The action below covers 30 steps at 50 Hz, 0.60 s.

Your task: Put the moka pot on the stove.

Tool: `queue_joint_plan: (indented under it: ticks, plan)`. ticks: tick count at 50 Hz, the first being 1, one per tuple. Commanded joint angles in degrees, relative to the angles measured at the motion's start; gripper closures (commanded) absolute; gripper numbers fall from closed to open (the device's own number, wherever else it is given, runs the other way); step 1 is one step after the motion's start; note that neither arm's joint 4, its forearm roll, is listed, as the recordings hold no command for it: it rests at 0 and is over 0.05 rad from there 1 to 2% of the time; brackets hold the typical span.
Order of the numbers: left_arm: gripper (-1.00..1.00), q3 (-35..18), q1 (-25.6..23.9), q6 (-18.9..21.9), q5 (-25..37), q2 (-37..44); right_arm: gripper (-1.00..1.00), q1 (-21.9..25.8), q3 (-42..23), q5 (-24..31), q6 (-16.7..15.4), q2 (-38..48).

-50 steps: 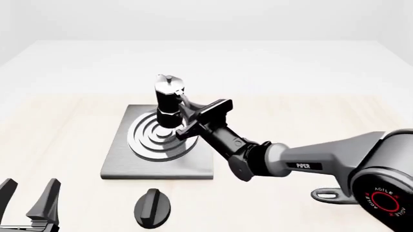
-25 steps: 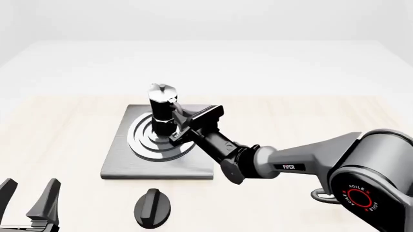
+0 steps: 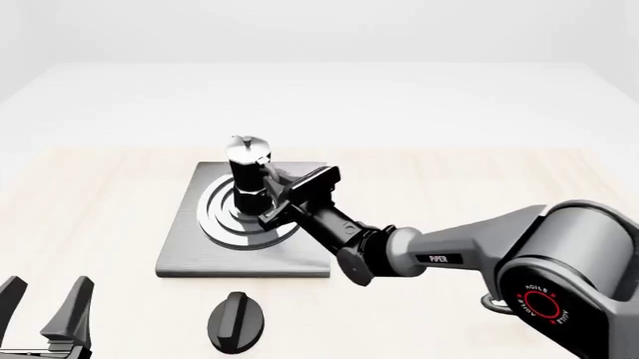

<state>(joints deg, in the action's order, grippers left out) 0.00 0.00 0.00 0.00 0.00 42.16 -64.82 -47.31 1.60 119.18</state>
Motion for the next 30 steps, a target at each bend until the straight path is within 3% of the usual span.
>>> queue_joint_plan:
  ticks: [1,23,24,30]
  plan:
    - [-1.0,0.0,0.0,0.0,0.0,0.0,1.0,0.21,-1.11,0.37,-0.32,0.1]
    - [-1.0,0.0,0.0,0.0,0.0,0.0,1.0,-0.2,-2.5,1.36,-0.43,1.54]
    - [-1.0,0.0,0.0,0.0,0.0,0.0,-1.0,-0.34,-2.72,1.54,-0.49,1.69]
    - [-1.0,0.0,0.0,0.0,0.0,0.0,-1.0,-0.61,-3.54,2.28,-0.22,2.09]
